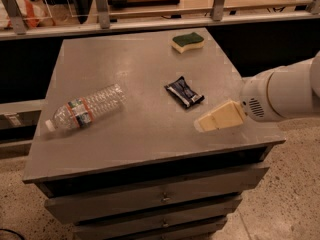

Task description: Move rxbar blueberry near water bottle

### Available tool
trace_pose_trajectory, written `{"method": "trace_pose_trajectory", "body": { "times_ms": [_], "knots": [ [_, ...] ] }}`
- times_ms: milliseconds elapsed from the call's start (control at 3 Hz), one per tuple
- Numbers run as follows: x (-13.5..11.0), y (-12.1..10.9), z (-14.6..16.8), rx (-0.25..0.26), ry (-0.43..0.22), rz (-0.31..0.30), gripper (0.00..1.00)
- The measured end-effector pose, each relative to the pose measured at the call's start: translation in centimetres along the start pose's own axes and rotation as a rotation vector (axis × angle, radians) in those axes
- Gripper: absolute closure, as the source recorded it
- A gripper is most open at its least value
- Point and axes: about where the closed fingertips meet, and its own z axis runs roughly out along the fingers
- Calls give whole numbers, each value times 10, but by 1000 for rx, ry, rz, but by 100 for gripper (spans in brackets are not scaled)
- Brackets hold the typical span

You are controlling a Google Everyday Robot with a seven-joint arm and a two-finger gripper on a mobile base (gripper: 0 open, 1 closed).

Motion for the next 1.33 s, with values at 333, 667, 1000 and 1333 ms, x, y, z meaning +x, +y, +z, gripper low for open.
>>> {"method": "trace_pose_trajectory", "body": {
  "times_ms": [333, 667, 1000, 1333],
  "knots": [
    [-2, -1, 1, 3, -6, 0, 0],
    [-3, -1, 1, 27, -21, 15, 0],
    [-5, -4, 12, 36, -77, 47, 0],
    [-13, -5, 24, 41, -139, 73, 0]
  ]
}}
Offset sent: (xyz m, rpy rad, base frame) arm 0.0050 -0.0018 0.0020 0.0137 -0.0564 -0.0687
